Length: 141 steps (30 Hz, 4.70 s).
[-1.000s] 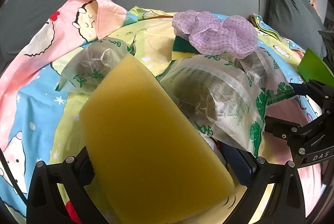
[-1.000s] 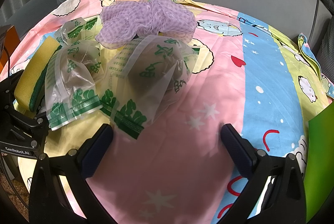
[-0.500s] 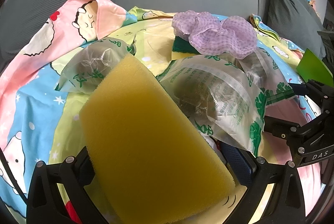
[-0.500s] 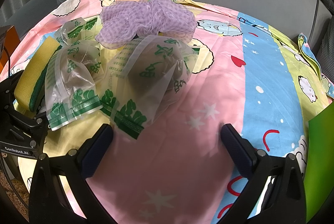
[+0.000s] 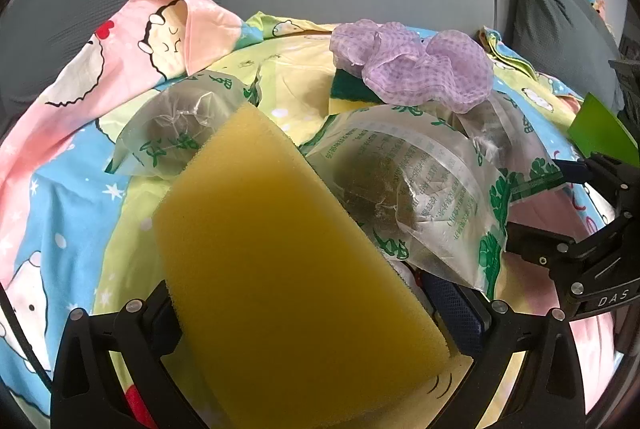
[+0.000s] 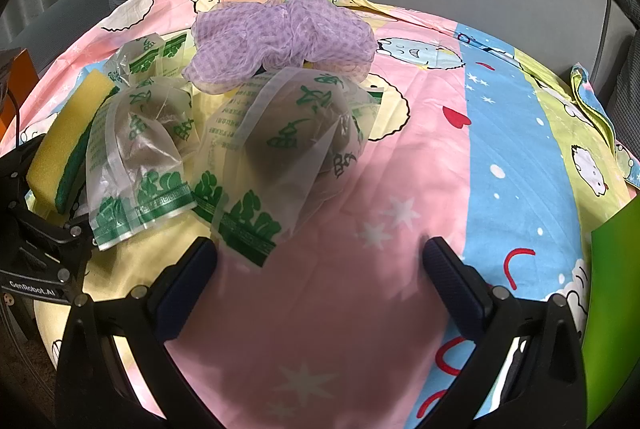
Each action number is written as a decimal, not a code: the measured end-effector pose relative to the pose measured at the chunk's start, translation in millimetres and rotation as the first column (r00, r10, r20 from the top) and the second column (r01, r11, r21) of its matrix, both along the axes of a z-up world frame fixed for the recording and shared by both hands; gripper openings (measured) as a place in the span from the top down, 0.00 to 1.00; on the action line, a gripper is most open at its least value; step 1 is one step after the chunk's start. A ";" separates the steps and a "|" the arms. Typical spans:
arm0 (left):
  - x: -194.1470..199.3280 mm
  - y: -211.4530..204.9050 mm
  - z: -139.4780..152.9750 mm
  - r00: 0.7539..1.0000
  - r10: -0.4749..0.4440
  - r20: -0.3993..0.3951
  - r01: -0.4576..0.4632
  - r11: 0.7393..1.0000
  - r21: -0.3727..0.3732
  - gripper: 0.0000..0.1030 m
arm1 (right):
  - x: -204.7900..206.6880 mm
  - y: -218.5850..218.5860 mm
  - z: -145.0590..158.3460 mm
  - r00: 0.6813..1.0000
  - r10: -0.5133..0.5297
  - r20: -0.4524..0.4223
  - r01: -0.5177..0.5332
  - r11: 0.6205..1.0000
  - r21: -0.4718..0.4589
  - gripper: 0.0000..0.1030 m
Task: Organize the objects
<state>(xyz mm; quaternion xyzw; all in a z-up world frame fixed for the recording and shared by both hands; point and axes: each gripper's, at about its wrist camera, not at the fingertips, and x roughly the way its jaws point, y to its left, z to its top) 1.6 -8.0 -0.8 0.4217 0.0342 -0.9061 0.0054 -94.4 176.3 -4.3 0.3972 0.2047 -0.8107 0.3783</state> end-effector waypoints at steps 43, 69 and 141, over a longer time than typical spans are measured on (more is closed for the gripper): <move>60.5 -67.4 72.3 0.974 0.220 0.047 -0.217 0.868 0.446 0.00 | 58.6 5.8 148.8 0.960 -0.120 0.254 0.221 0.882 -0.416 0.01; 48.0 -66.2 26.9 0.959 0.130 0.250 -0.239 0.849 0.472 0.49 | 46.2 -88.9 31.0 0.850 -0.111 0.515 0.215 0.966 -0.147 0.73; 40.2 115.7 142.2 0.944 -0.229 -0.237 0.275 0.944 0.181 0.50 | 49.0 104.7 123.0 0.905 -0.225 0.361 0.399 0.742 -0.539 0.60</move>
